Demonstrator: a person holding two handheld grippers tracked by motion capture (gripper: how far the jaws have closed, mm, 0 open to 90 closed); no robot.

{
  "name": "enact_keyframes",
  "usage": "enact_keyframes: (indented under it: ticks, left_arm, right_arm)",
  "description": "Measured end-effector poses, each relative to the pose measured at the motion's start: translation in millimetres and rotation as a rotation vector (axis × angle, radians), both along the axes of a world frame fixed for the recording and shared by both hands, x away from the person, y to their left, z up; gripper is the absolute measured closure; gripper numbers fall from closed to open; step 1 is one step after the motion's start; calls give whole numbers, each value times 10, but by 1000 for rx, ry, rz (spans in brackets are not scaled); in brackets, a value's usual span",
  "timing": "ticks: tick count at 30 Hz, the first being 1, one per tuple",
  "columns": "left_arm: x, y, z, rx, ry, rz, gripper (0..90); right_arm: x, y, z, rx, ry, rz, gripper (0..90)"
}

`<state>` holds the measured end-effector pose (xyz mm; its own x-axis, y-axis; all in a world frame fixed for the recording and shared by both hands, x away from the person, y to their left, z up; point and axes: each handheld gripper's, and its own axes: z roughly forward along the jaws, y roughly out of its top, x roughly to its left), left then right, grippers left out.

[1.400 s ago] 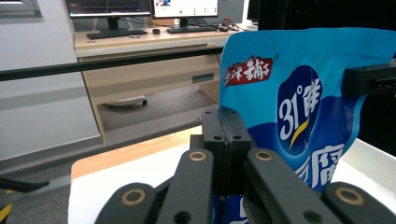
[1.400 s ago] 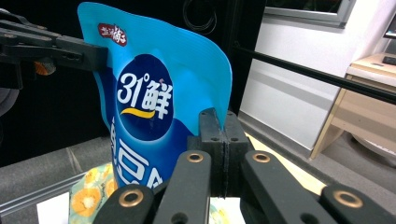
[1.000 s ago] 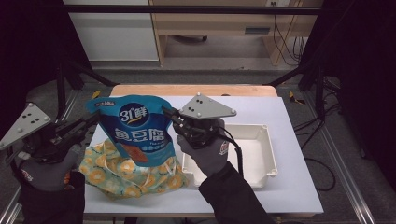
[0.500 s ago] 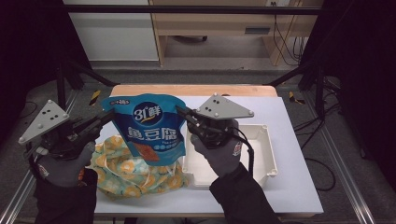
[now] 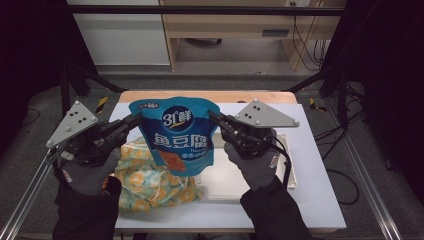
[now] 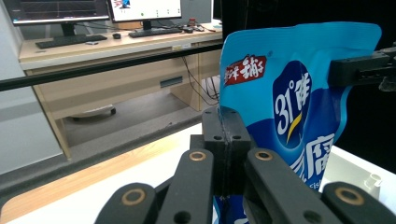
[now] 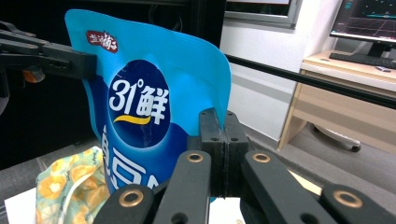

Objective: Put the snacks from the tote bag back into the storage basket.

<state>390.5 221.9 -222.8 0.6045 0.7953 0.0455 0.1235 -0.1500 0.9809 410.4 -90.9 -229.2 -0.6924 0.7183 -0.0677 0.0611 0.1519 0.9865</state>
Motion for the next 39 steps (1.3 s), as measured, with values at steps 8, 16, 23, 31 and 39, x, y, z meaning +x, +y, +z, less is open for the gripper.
enact_keyframes:
  ticks: [8, 16, 23, 31, 39]
  left_arm:
    - [13, -181, -2, 4, 0, -24, 900]
    - [34, -337, -45, 13, 5, -50, 900]
    - [48, -458, -77, 12, 11, -74, 900]
    - [79, -593, -128, 17, 3, -94, 900]
    - [94, -744, -183, 15, 21, -118, 900]
  right_arm:
    - [-39, -186, 7, 1, -3, -25, 900]
    - [-81, -353, -24, -1, 0, -47, 900]
    - [-105, -469, -54, -7, 3, -66, 900]
    - [-129, -614, -119, 4, 14, -86, 900]
    - [-154, -759, -176, 9, 15, -109, 900]
